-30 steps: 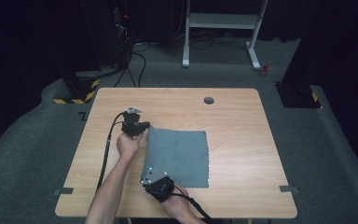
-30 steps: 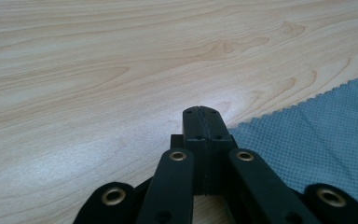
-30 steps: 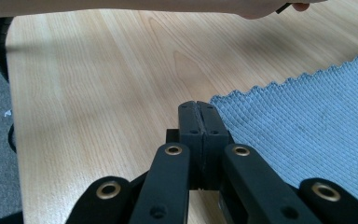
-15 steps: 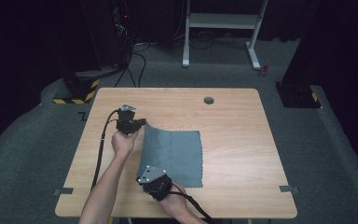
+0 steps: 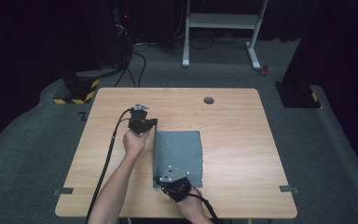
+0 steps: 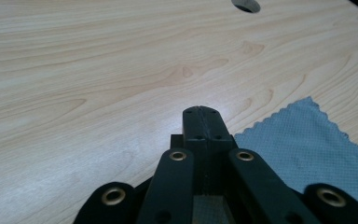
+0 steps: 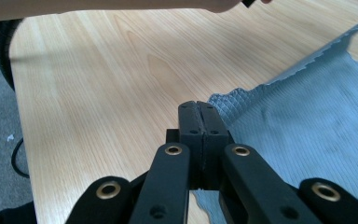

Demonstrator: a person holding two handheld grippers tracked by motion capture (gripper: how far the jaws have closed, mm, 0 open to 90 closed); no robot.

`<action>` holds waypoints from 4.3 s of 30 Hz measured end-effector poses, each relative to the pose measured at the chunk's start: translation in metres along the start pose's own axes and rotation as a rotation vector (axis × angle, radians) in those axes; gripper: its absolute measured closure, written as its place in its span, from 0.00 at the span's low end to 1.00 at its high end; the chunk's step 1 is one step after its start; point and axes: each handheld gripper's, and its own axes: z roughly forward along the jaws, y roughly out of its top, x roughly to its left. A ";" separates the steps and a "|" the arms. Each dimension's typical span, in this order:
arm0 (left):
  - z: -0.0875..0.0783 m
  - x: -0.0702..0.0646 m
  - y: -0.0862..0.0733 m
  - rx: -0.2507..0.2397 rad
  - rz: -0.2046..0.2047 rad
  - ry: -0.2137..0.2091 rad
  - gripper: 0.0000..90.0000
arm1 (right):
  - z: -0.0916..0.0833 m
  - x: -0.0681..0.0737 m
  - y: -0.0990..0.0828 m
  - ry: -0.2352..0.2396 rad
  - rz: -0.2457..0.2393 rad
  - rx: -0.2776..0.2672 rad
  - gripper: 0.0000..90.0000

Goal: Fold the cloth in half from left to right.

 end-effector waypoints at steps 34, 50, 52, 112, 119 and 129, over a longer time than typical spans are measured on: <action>0.057 -0.080 0.023 0.015 0.072 -0.085 1.00 | -0.070 -0.042 -0.074 -0.155 0.150 0.009 1.00; 0.083 -0.111 0.025 0.047 0.127 -0.108 1.00 | -0.077 -0.047 -0.092 -0.179 0.200 0.042 1.00; 0.085 -0.113 0.025 0.052 0.140 -0.108 1.00 | -0.077 -0.047 -0.093 -0.185 0.198 0.049 1.00; 0.001 -0.118 -0.090 0.078 0.265 -0.057 0.51 | -0.018 -0.147 -0.048 -0.254 0.201 0.180 0.94; -0.014 -0.116 -0.098 0.078 0.295 -0.028 0.50 | -0.025 -0.152 -0.052 -0.292 0.215 0.193 0.92; -0.035 -0.133 -0.125 0.087 0.326 -0.103 0.48 | -0.037 -0.116 -0.060 -0.193 0.142 0.141 0.88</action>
